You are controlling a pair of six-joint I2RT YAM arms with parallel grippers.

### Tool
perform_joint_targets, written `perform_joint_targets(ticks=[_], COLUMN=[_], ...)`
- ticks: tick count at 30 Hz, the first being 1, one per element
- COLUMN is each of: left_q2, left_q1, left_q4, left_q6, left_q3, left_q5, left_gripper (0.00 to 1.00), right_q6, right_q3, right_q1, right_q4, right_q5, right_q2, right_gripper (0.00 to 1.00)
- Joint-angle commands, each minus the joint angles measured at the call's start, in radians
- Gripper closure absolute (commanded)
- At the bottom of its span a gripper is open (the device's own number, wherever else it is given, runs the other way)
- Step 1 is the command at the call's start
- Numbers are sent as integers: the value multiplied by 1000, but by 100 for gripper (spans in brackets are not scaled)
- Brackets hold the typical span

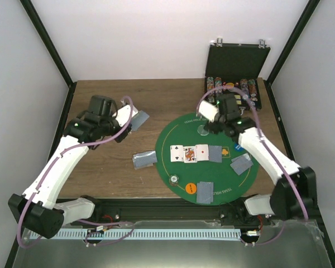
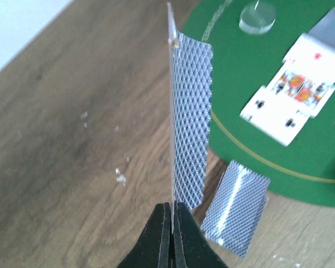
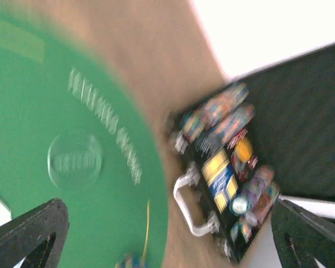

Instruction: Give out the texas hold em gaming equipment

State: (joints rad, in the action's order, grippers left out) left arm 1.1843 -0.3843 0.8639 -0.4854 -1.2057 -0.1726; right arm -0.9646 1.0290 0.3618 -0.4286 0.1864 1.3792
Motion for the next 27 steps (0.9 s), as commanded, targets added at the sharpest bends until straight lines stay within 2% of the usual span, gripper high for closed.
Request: perform_joint_targets(ticks=[1, 3, 4, 5, 6, 8, 10, 13, 15, 17, 21, 27], left_q2=[0, 3, 4, 6, 6, 5, -2, -10, -12, -12, -9, -12], left_q1=[12, 17, 18, 18, 18, 18, 18, 18, 18, 18, 18, 19], left_q4=[98, 121, 122, 121, 116, 103, 64, 22, 8, -2, -12, -11], left_q6=[53, 99, 131, 167, 202, 278, 350, 422, 446, 461, 467, 457], left_q3=[-193, -282, -336, -367, -399, -440, -450, -441, -437, -434, -433, -427], left_q5=[-150, -237, -281, -332, -387, -502, -563, -614, -625, -631, -653, -629], left_gripper=[100, 100, 100, 100, 100, 100, 100, 100, 100, 100, 100, 100], right_q6=[491, 718, 846, 1070, 1229, 1405, 1438, 1405, 1431, 1468, 1510, 1509], right_q3=[204, 203, 165, 110, 41, -33, -2, 138, 182, 183, 167, 140], right_q1=[-5, -4, 4, 20, 45, 131, 228, 337, 371, 384, 388, 388], right_q4=[59, 137, 250, 416, 612, 916, 999, 905, 919, 967, 1012, 1010], right_q5=[-365, -724, -936, -1034, -1064, -1042, -995, -947, -939, -941, -912, -868], right_q2=[-153, -194, -211, -226, -237, -228, -183, -106, -68, -49, -42, -73], right_gripper=[0, 0, 0, 0, 1, 4, 5, 8, 11, 17, 41, 51])
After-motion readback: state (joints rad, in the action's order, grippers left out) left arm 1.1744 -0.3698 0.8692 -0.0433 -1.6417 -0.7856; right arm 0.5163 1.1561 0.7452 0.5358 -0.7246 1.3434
